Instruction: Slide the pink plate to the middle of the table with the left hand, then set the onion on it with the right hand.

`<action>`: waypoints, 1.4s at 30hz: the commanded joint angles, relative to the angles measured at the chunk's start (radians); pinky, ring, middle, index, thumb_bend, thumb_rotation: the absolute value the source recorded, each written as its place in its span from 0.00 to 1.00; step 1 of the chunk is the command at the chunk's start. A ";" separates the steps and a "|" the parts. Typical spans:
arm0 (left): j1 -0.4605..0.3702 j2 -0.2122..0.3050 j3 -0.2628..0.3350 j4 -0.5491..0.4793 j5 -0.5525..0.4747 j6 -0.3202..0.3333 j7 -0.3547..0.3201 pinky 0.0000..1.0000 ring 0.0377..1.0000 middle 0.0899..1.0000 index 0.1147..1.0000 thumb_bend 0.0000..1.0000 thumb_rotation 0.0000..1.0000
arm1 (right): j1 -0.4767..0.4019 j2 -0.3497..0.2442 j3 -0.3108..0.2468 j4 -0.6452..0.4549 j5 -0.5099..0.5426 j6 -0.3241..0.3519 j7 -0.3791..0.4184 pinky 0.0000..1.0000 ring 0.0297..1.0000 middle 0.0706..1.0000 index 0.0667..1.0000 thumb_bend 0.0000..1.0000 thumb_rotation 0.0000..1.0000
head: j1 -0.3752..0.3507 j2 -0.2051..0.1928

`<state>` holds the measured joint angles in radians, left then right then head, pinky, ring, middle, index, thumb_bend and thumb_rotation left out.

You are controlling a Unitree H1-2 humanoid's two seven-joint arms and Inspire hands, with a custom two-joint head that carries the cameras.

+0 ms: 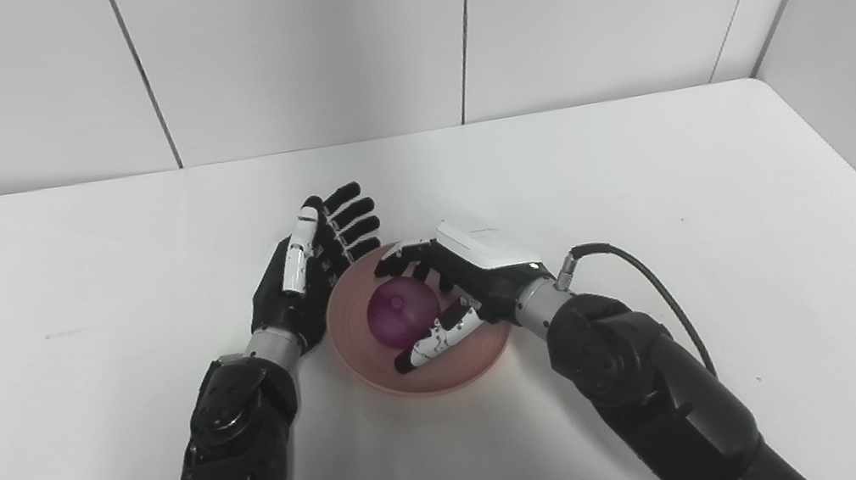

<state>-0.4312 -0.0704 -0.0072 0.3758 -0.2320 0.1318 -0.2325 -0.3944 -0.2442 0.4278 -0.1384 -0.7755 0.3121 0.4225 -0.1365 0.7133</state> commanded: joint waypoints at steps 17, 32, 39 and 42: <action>-0.012 -0.002 -0.002 -0.012 0.003 -0.011 0.001 0.78 0.80 0.79 0.75 0.35 1.00 | -0.009 -0.021 -0.019 -0.064 -0.030 -0.005 -0.002 0.77 0.85 0.88 0.89 1.00 0.42 | -0.003 -0.002; -0.015 0.003 -0.003 -0.007 0.004 -0.014 -0.004 0.79 0.80 0.79 0.76 0.35 1.00 | 0.021 -0.006 -0.088 -0.118 0.046 -0.039 -0.033 0.76 0.87 0.90 0.92 1.00 0.45 | -0.003 -0.010; -0.017 0.003 0.000 0.006 0.000 -0.023 -0.009 0.79 0.81 0.80 0.76 0.36 1.00 | 0.033 -0.012 -0.133 -0.144 0.093 -0.059 -0.080 0.78 0.87 0.90 0.92 1.00 0.50 | -0.004 -0.014; -0.017 0.002 0.001 0.006 -0.002 -0.021 -0.006 0.79 0.81 0.80 0.76 0.36 1.00 | 0.041 -0.011 -0.170 -0.149 0.145 -0.082 -0.108 0.79 0.88 0.91 0.92 1.00 0.49 | -0.004 -0.014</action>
<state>-0.4313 -0.0685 -0.0073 0.3807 -0.2338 0.1245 -0.2359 -0.3307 -0.2531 0.2836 -0.2464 -0.6581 0.2858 0.3541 -0.1411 0.6980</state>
